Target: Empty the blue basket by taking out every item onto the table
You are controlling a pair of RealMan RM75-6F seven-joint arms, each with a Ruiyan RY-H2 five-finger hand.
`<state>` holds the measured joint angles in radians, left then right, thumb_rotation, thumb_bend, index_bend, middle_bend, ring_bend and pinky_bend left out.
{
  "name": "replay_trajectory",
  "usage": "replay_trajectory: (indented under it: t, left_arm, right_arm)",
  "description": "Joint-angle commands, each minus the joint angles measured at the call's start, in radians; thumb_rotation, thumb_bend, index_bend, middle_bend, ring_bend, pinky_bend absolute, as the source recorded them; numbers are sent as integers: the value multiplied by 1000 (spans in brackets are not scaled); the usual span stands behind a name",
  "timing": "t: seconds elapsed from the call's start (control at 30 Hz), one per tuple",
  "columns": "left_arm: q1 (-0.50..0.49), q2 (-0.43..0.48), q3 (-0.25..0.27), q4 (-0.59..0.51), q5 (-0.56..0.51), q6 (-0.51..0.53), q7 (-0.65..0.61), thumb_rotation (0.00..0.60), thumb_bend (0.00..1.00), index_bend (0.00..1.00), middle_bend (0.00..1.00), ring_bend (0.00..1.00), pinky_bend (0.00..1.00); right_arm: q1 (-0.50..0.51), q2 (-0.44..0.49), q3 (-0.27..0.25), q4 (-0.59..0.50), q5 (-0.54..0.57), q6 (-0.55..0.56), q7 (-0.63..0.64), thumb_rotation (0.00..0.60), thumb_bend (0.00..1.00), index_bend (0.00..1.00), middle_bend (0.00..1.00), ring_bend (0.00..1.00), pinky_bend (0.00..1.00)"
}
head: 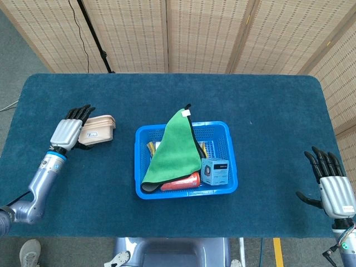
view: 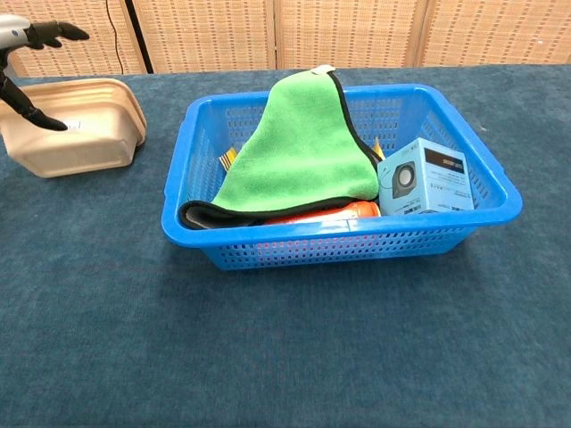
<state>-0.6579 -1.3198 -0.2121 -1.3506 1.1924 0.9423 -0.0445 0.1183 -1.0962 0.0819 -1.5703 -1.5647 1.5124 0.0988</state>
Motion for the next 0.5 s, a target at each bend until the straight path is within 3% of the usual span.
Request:
replay_trajectory:
  t: [0.03,0.27,0.5]
  left_arm:
    - [18,77,1,-119,109,90,-21,600,50,0,0,0,0]
    - [-23,87,9,-287,175,106,151,600,50,0,0,0,0]
    - [-109,-4,-8,-325,131,57,367,600,49,0,0,0,0]
  right_arm:
    - [-1,2,-1,-1,-2,2,5,600,0,0,0,0,0]
    - [-3,7,-3,-3,-7,9,17,600,0,0,0,0,0]
    - [-3,11,6,5,11,7,28,600,0,0,0,0,0]
